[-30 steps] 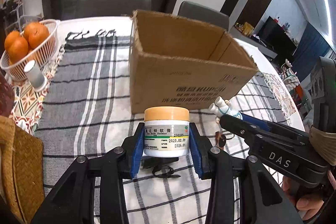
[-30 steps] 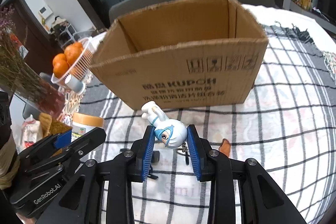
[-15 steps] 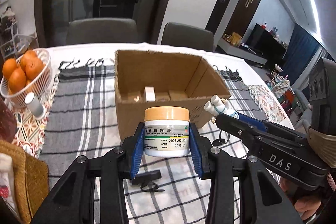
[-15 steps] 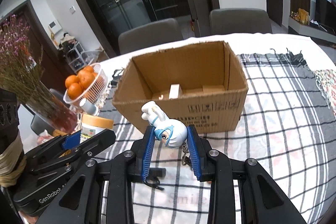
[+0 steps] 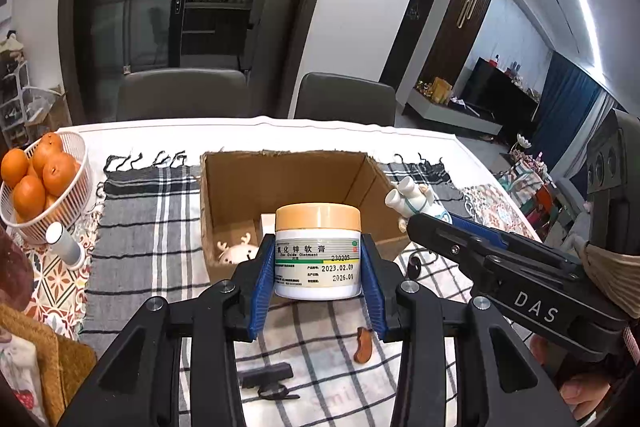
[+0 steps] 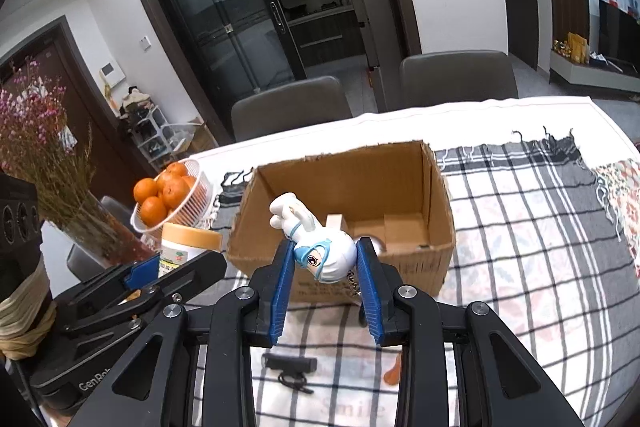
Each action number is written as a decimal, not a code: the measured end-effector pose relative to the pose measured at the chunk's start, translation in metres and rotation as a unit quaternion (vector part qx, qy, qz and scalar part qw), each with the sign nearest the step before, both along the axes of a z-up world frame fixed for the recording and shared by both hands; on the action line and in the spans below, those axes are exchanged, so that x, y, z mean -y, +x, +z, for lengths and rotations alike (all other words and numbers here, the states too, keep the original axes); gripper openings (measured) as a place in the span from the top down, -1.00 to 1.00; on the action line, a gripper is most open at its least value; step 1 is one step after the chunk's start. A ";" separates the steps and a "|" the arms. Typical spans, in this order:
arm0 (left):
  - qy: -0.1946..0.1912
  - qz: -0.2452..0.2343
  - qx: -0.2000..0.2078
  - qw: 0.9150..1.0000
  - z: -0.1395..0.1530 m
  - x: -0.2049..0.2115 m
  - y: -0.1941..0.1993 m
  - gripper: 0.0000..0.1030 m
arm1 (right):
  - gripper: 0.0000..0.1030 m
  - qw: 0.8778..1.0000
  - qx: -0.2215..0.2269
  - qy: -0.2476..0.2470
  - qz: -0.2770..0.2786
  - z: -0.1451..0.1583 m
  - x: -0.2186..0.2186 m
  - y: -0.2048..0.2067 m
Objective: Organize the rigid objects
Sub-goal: 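Carry the jar and figurine over the box with both tools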
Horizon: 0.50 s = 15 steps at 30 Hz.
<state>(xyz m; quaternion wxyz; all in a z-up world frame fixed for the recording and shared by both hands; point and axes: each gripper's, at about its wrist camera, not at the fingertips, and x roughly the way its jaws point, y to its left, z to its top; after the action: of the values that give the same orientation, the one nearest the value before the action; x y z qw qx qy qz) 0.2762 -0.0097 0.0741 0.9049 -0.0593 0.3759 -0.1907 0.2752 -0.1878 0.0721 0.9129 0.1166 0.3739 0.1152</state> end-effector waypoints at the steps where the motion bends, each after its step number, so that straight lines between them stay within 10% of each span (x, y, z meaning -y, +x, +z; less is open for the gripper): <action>1: 0.000 0.000 0.001 1.000 0.001 0.001 0.002 0.24 | 0.36 1.000 0.001 0.001 0.000 0.002 0.001 0.002; 15: 0.028 0.020 -0.018 0.999 -0.006 0.004 0.047 0.24 | 0.36 1.000 -0.002 -0.023 0.003 0.006 0.003 0.049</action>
<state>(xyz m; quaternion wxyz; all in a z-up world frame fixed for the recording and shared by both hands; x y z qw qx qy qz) 0.3236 -0.0133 0.0683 0.9030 -0.0451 0.3957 -0.1613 0.3246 -0.1908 0.0778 0.9141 0.0941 0.3790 0.1093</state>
